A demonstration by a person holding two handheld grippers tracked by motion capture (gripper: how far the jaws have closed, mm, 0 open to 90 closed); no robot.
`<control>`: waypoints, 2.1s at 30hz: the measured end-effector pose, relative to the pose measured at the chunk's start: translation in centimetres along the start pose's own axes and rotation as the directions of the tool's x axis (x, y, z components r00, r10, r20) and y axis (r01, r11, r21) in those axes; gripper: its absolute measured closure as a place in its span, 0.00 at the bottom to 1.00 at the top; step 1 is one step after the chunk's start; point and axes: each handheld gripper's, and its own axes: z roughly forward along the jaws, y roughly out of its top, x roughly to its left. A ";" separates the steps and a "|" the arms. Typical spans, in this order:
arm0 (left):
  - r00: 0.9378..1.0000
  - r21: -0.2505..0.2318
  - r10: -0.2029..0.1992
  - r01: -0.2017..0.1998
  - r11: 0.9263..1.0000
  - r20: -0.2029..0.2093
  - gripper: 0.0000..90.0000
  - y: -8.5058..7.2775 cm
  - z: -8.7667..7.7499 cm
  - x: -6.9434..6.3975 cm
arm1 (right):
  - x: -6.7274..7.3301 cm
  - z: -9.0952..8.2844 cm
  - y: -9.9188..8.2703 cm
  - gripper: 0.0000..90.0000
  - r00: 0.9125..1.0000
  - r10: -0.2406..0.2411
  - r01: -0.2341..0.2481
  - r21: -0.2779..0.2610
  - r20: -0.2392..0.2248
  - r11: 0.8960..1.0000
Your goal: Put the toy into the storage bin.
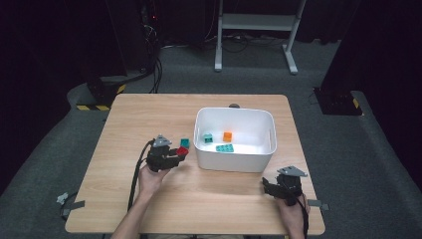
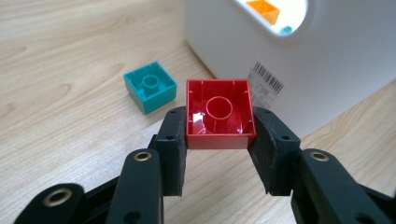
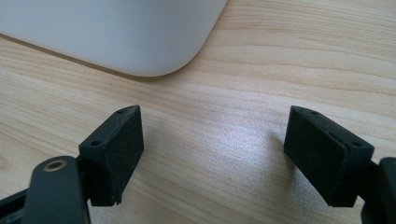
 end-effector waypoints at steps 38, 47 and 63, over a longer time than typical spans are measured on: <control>0.992 -0.131 0.045 -0.029 0.991 0.118 0.65 6.2 -5.3 -1.7 | 0.0 0.0 0.0 0.22 1.000 0.000 0.000 0.000 0.000 1.000; 0.986 -0.132 0.058 -0.038 0.991 0.155 0.65 8.1 -5.4 -2.4 | 0.0 0.0 0.0 0.22 1.000 0.000 0.000 0.000 0.000 1.000; 0.972 -0.090 0.119 -0.102 0.991 0.202 0.65 9.7 -3.6 -4.8 | 0.0 0.0 0.0 0.22 1.000 0.000 0.000 0.000 0.000 1.000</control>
